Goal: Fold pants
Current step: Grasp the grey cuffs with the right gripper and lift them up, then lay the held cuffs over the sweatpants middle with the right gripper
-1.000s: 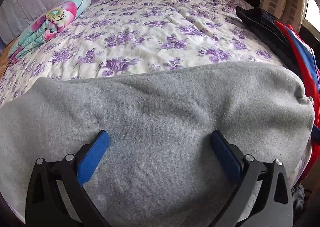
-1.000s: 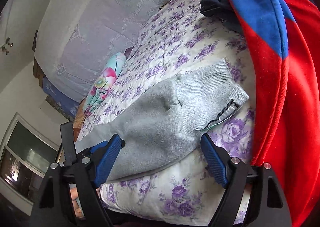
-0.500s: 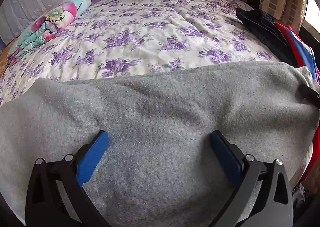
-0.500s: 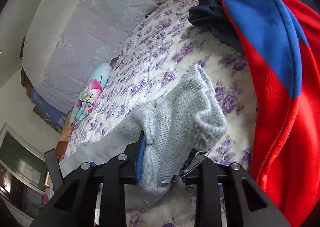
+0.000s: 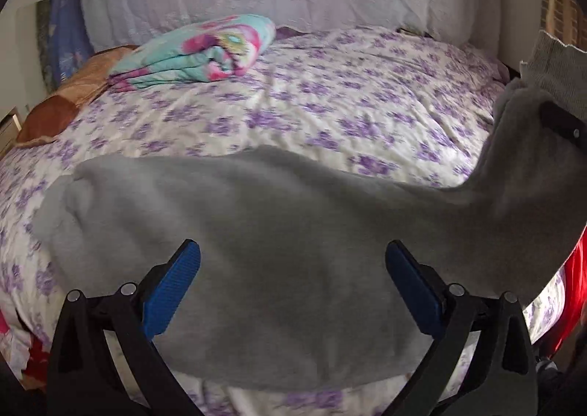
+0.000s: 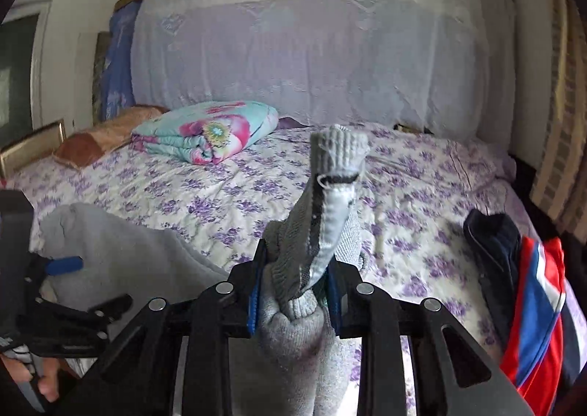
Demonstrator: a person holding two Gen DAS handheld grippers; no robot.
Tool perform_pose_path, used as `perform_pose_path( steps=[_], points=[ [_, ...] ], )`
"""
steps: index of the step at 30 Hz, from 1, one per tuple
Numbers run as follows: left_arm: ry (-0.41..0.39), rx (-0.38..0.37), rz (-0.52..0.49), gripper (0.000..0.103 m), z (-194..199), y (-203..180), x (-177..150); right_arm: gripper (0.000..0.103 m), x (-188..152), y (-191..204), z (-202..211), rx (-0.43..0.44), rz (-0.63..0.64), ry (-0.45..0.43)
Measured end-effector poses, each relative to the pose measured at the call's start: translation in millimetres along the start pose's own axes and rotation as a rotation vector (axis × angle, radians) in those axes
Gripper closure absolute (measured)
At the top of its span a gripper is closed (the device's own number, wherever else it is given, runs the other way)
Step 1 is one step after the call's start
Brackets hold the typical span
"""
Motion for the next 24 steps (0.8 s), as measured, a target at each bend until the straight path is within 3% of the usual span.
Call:
perform_pose_path(
  steps=[3,7,8,10,12,13,14,18,21,24],
  points=[
    [-0.045,0.075,0.119,0.004,30,57,-6,0.071,-5,82,-12,0.011,0.221,-0.01],
    [-0.087,0.161,0.207,0.004,56,105,-17,0.073,-46,170,-46,0.051,0.457,0.098],
    [-0.089,0.169,0.222,0.004,60,112,-21,0.064,-60,186,-52,0.041,0.512,0.119],
    [-0.077,0.17,0.241,0.004,60,122,-27,0.06,-74,202,-50,-0.008,0.572,0.07],
    [-0.064,0.164,0.246,0.004,57,124,-32,0.049,-68,196,-42,0.036,0.538,0.075],
    [-0.056,0.159,0.244,0.004,54,124,-33,0.036,-62,189,-38,0.079,0.497,0.088],
    [-0.05,0.151,0.245,0.004,52,122,-34,0.031,-55,182,-32,0.129,0.454,0.095],
    [-0.04,0.107,0.238,0.004,43,113,-33,0.031,-30,146,9,0.334,0.313,0.056],
    [-0.033,0.085,0.226,0.004,39,106,-33,0.035,-16,102,22,0.378,0.217,0.066],
    [-0.006,0.039,0.224,0.004,34,99,-34,0.038,-21,85,20,0.431,0.299,0.108]
  ],
)
Point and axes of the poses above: each gripper's, at about its wrist camera, not at the fingertips, and z roughly against the way its jaws point, y to its left, x to its top, the point moved 2 cm from there along -z, roughly the way its jaws point, and after that the axes turned 9 degrees about -x, right-handed, at the moved point
